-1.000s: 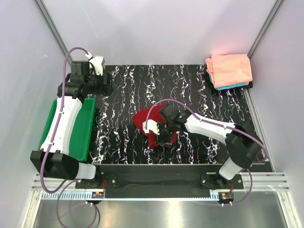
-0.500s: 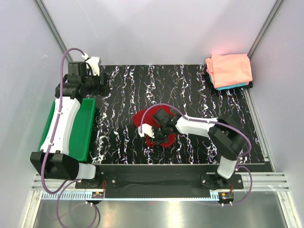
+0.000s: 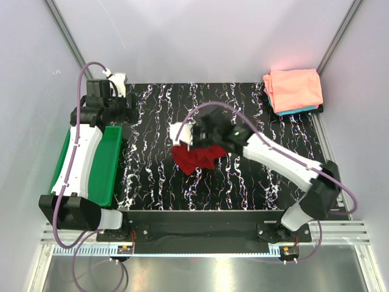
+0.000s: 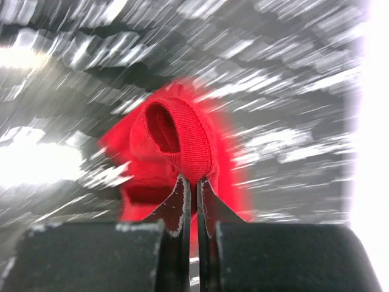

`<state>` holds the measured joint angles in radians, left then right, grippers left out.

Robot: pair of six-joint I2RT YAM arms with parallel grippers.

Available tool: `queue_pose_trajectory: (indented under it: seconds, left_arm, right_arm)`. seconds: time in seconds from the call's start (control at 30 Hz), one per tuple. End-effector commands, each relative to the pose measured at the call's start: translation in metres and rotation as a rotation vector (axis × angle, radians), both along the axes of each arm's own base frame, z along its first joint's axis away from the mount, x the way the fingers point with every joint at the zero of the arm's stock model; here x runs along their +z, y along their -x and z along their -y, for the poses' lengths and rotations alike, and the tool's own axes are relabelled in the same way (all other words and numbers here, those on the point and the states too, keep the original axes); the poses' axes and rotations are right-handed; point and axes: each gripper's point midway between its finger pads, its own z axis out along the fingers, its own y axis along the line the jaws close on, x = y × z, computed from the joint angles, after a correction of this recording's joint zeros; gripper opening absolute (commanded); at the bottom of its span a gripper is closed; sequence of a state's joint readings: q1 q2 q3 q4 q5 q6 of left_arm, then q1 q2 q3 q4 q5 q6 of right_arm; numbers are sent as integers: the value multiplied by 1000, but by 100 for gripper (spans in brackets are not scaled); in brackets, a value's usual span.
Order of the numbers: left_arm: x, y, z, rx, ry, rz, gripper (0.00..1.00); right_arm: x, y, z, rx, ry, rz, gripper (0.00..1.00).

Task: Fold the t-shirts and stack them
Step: Flatten the tshirt out

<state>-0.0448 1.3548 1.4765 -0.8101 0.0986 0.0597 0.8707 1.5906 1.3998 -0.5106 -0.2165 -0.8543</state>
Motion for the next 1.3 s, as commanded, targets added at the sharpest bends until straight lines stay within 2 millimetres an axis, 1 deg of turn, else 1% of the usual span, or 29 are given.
queue_pose_trajectory:
  seconds: [0.0, 0.03, 0.07, 0.13, 0.17, 0.2, 0.3, 0.37, 0.4, 0.43, 0.5, 0.53, 0.57, 0.6, 0.63, 0.67, 0.7, 0.73, 0.8, 0.83, 0.87, 0.93, 0.97, 1.03, 1.1, 1.13, 1.2, 1.23, 1.27]
  left_arm:
    - [16, -9, -17, 83, -47, 59, 95]
    - [12, -8, -17, 89, -43, 42, 95]
    - [9, -9, -22, 117, -57, 33, 95]
    - [8, -10, -21, 128, -41, 37, 95]
    - [9, -11, -20, 121, -35, 41, 95]
    - [10, -10, -18, 113, -28, 43, 94]
    - [15, -7, -1, 25, 19, 45, 89]
    - [17, 1, 14, -55, 68, 34, 85]
    - [17, 5, 22, -104, 76, 32, 82]
    - [17, 11, 31, -154, 96, 26, 79]
    - [12, 21, 48, -243, 68, 14, 77]
    - [8, 25, 55, -284, 59, 4, 77]
    - [-3, 30, 61, -316, 40, -16, 77]
    - [-8, 36, 75, -381, 8, -21, 76]
    - [-17, 39, 79, -402, -11, -39, 76]
    - [-29, 47, 91, -454, -26, -68, 75]
    - [-37, 52, 95, -492, -53, -88, 74]
    - [-50, 56, 98, -514, -74, -124, 73]
    - [-63, 66, 107, -568, -98, -176, 72]
    - [-67, 70, 113, -599, -86, -197, 71]
    - [-76, 74, 121, -633, -87, -232, 70]
    - [-88, 81, 129, -682, -101, -282, 70]
    - [-100, 85, 138, -719, -119, -318, 70]
    - [-117, 85, 147, -747, -145, -366, 68]
    - [-126, 89, 164, -791, -137, -395, 68]
    - [-136, 90, 175, -824, -141, -426, 67]
    - [-151, 88, 181, -858, -174, -452, 65]
    - [-167, 87, 181, -863, -199, -492, 64]
    - [-175, 86, 182, -869, -208, -512, 63]
  right_arm:
    - [116, -9, 3, -8, -150, 230, 0]
    - [133, -11, 3, -19, -177, 262, 0]
    - [163, -17, 6, -50, -218, 319, 0]
    - [195, -24, 7, -79, -262, 390, 0]
    - [221, -29, 12, -110, -293, 444, 0]
    - [235, -32, 14, -129, -311, 482, 0]
    - [272, -47, 26, -194, -317, 613, 0]
    - [284, -57, 39, -231, -293, 694, 0]
    - [293, -68, 50, -274, -294, 739, 0]
    - [294, -77, 62, -317, -269, 770, 0]
    - [285, -95, 83, -384, -237, 770, 0]
    - [282, -109, 110, -455, -226, 759, 0]
    - [259, -117, 120, -482, -189, 721, 0]
    - [245, -122, 132, -511, -170, 694, 0]
    - [214, -129, 155, -554, -123, 638, 0]
    - [198, -130, 166, -568, -96, 614, 0]
    - [181, -131, 177, -584, -66, 599, 0]
    - [146, -132, 201, -616, -5, 562, 0]
    - [122, -136, 221, -659, 20, 539, 0]
    - [97, -135, 228, -665, 51, 494, 0]
    - [88, -140, 244, -702, 58, 474, 0]
    - [66, -145, 251, -723, 53, 415, 0]
    - [56, -147, 259, -738, 63, 398, 0]
    - [41, -154, 262, -752, 57, 367, 0]
    - [26, -159, 263, -760, 56, 305, 0]
    - [26, -162, 262, -762, 42, 297, 0]
    - [20, -169, 263, -776, 29, 266, 0]
    - [17, -176, 262, -778, 25, 252, 0]
    - [14, -180, 264, -788, 23, 239, 0]
